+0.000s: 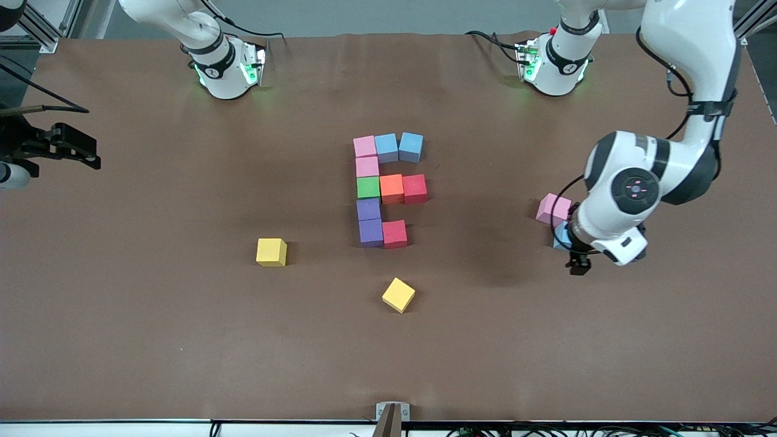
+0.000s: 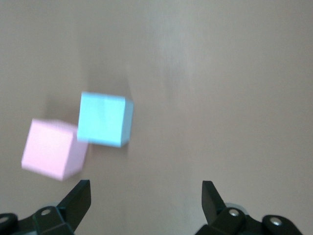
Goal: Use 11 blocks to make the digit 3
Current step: 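Move the left gripper over the blue cube beside the pink cube, then lower the left gripper and grasp the blue cube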
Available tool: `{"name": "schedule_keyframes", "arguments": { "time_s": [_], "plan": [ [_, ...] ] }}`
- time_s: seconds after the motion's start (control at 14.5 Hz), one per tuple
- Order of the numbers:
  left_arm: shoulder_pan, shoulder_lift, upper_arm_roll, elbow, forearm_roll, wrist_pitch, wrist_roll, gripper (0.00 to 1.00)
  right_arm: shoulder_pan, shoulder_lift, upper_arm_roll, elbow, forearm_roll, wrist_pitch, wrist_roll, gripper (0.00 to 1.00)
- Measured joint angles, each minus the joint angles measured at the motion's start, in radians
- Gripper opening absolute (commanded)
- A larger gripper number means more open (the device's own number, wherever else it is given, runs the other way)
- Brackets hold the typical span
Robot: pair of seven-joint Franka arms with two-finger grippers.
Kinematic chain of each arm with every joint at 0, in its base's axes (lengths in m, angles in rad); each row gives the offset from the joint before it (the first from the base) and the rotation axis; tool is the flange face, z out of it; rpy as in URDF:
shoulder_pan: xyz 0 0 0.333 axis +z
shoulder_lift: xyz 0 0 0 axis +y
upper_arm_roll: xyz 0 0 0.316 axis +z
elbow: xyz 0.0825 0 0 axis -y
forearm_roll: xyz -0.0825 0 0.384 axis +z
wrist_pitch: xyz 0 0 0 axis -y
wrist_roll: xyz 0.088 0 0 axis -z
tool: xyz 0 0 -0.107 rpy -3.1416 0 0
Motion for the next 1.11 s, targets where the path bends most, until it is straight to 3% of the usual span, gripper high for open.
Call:
{"name": "schedule_keyframes", "arguments": {
  "time_s": [0.35,0.62,0.76,0.97,1.11],
  "plan": [
    [0.103,-0.034,-0.002,-0.169,0.000,0.163,0.159,1.00,-0.006,0.000,-0.009,0.000,0.000,-0.021,-0.011,1.00],
    [0.128,-0.036,-0.002,-0.250,0.000,0.269,0.185,1.00,-0.038,-0.003,0.009,0.000,0.000,-0.021,-0.024,1.00],
    [0.128,-0.035,-0.003,-0.282,0.000,0.296,0.185,1.00,-0.096,-0.008,0.061,0.000,0.000,-0.023,-0.030,1.00],
    [0.128,-0.033,-0.004,-0.318,0.000,0.314,0.185,1.00,-0.229,-0.023,0.205,-0.003,0.000,-0.019,-0.032,1.00],
    [0.128,-0.028,-0.004,-0.327,0.000,0.330,0.185,1.00,-0.283,-0.029,0.256,-0.006,0.000,-0.017,-0.032,1.00]
  ]
}}
